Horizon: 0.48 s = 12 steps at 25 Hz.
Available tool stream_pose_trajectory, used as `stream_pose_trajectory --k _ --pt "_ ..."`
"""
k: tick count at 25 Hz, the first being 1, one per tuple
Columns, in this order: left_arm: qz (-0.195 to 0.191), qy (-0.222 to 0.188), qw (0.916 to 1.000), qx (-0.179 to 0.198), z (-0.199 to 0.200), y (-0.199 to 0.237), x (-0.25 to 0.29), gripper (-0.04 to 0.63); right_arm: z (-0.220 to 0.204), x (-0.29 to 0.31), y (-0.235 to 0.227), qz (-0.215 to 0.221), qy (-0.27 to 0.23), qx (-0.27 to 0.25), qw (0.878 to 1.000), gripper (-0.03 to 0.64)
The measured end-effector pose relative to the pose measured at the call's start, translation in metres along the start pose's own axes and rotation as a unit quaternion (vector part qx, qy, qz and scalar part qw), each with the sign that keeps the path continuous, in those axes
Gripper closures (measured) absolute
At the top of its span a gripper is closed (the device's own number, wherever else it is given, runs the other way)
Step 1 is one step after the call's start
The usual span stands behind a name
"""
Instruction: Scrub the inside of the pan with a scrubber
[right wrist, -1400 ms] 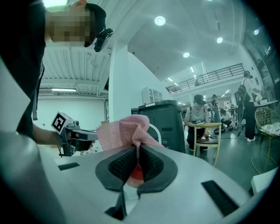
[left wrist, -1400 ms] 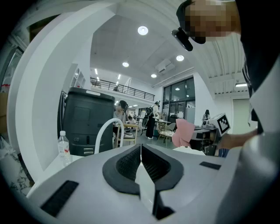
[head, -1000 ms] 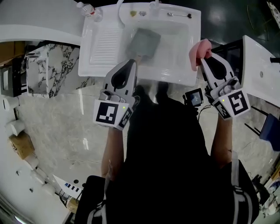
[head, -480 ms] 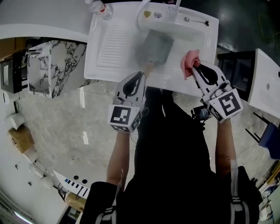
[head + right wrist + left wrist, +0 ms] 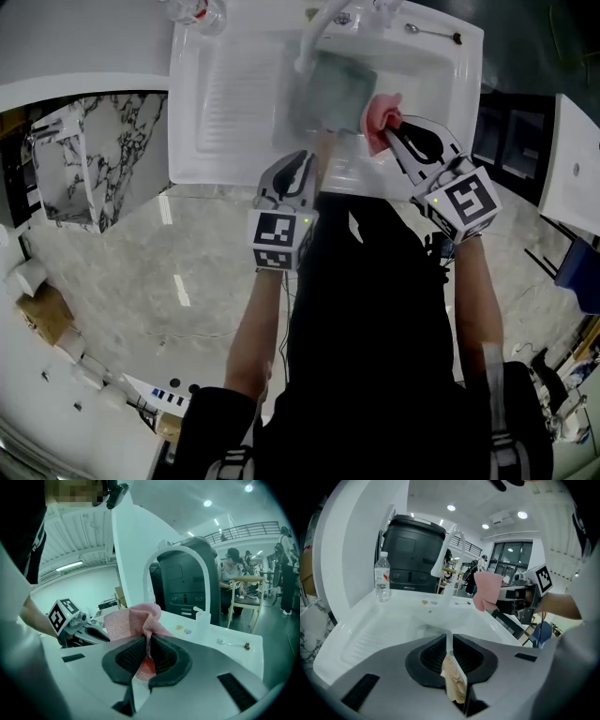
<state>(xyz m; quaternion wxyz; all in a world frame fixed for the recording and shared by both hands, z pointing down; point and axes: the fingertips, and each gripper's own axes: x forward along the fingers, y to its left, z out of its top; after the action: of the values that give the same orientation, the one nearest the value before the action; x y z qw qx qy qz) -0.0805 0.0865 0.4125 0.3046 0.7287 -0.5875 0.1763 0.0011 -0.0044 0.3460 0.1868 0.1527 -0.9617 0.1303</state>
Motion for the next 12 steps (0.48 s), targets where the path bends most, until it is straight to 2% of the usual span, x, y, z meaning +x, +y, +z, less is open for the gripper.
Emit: stream_pose_trajectory --k 4,7,12 --pt "-0.023 0.034 0.9992 -0.002 -0.021 0.001 0.012 0.554 -0.022 0.028 -0.006 -0.009 0.035 0.001 0.999 0.581" --pt "-0.038 0.047 0.998 -0.017 -0.032 0.001 0.018 0.482 -0.035 0.047 -0.011 -0.015 0.051 0.001 0.999 0.58" --pt "-0.04 0.067 0.9964 -0.033 -0.047 0.001 0.026 0.429 -0.052 0.078 -0.016 -0.018 0.066 0.006 0.998 0.58"
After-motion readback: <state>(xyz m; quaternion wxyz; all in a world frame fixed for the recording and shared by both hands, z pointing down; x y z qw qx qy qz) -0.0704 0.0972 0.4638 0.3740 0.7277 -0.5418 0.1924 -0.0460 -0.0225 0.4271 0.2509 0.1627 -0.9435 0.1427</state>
